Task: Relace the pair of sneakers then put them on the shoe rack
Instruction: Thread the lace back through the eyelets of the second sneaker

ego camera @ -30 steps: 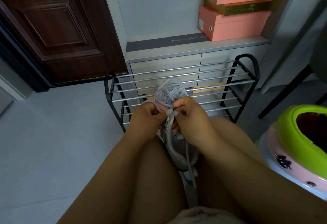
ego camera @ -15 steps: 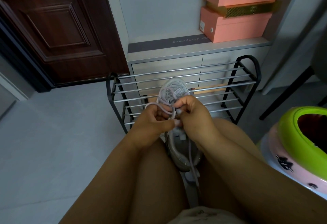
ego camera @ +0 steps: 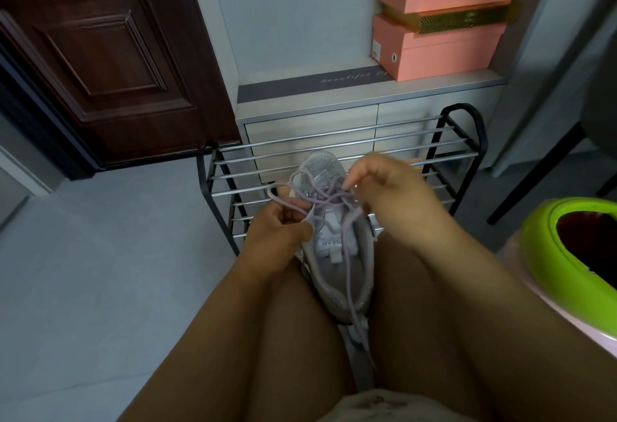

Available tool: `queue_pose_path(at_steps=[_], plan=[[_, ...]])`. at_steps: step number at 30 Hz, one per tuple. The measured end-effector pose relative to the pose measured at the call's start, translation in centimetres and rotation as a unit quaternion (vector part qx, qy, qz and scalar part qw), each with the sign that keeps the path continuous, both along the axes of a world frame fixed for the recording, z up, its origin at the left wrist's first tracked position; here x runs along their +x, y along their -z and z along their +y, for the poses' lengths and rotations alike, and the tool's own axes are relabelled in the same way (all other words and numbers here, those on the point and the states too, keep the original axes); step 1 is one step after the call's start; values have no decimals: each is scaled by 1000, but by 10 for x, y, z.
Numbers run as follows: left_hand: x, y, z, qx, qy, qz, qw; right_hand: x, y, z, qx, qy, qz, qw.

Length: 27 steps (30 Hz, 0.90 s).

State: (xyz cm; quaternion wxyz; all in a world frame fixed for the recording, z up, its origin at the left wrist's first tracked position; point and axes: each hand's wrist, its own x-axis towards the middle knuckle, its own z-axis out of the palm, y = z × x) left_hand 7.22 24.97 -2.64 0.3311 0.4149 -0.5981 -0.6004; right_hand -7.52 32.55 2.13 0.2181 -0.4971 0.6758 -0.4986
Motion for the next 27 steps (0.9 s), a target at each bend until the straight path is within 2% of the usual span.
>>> queue_pose_path(at_steps=[2,6,9,10,15,18,21,23,25,27], plan=[[0,0,0,2,2,5,1000,5,4,2,87,-48,140,985],[0,1,0,23,17,32,999,11,8,-2,101,-67,359,925],[1,3,-1,28,25,44,998,15,15,-11,141,-85,465,870],[1,3,-1,26,25,47,998,17,16,-13,147,-91,475,863],[2,4,-3,21,19,40,999,18,-2,-1,145,-152,429,878],[3,5,-4,28,14,49,998,18,-15,14,162,-255,411,860],[2,4,-6,41,10,56,998,24,-27,27,228,-377,347,828],[2,3,-7,48,12,63,997,26,-30,31,243,-416,336,809],[2,2,-5,51,17,66,996,26,-29,30,240,-415,327,815],[3,2,-5,53,20,67,996,23,-25,27,239,-390,292,840]])
